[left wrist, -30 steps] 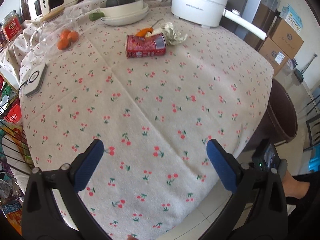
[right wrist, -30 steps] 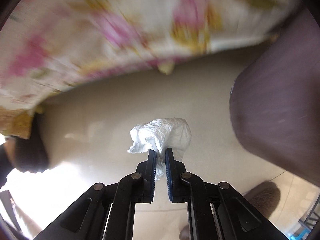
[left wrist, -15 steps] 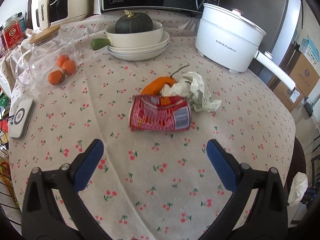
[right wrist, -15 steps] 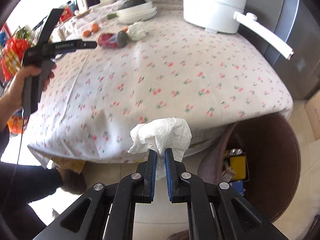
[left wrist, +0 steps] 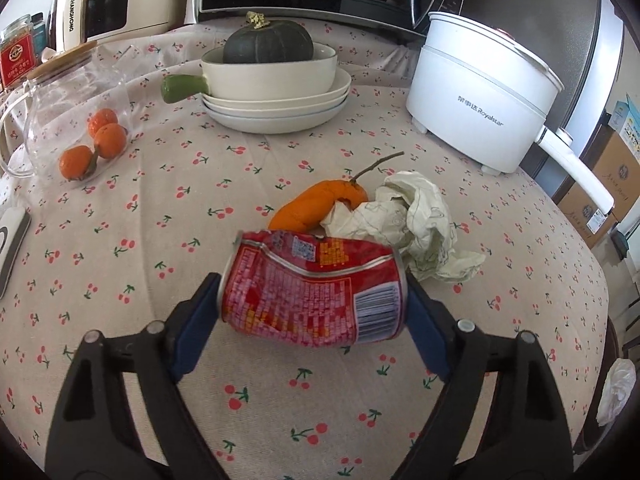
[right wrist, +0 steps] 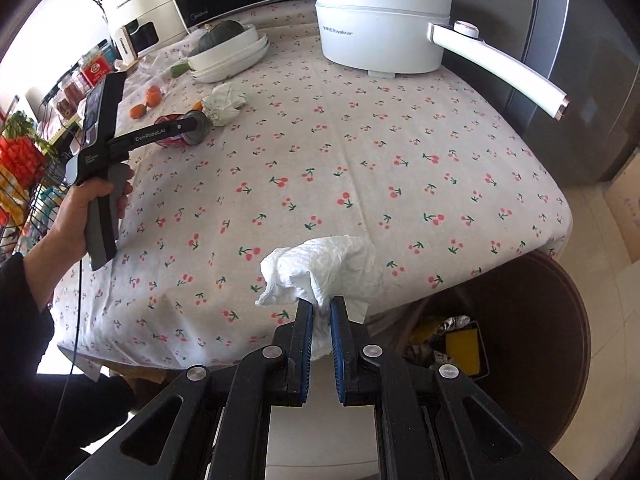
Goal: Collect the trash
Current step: 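Grasp the red can on the table with the left tool while the right tool holds the tissue, then carry the can and tissue over the brown bin and open both tools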
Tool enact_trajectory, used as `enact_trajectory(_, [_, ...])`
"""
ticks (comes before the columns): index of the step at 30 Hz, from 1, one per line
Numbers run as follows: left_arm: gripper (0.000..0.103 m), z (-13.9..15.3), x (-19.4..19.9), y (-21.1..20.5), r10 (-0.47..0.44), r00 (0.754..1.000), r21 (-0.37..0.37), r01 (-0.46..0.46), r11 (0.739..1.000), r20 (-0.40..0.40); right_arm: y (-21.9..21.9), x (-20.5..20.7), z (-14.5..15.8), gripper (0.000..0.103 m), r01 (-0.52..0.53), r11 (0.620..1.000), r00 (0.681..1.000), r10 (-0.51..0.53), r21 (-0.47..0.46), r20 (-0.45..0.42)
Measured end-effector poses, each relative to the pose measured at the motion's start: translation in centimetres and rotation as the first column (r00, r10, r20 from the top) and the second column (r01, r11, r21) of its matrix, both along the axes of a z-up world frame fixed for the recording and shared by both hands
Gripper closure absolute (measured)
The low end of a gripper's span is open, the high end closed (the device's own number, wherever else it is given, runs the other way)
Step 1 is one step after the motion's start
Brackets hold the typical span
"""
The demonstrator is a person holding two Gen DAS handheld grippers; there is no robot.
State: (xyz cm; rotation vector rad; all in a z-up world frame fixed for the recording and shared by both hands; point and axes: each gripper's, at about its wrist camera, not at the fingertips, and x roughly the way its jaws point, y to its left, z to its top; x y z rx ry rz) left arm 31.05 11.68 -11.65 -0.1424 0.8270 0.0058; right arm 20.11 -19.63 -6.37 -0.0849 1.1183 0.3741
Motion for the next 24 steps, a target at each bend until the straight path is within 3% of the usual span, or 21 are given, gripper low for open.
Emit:
enact_trajectory(13, [0.017,4.3,-7.1,-5.4,-0.145,0.989,0.081,0.146,0.986,-0.01,-5.2,-1.4,2.2,0.093,0.166,0.985,0.984,-0.168,0.045,0.05])
enact_trajectory(24, [0.017,6.7,-12.6,-14.1,-0.298,0.954,0.051,0.297,0.953,0.011,-9.9,-5.2,0.8,0.092,0.237,0.969,0.971,-0.239,0.074,0.021])
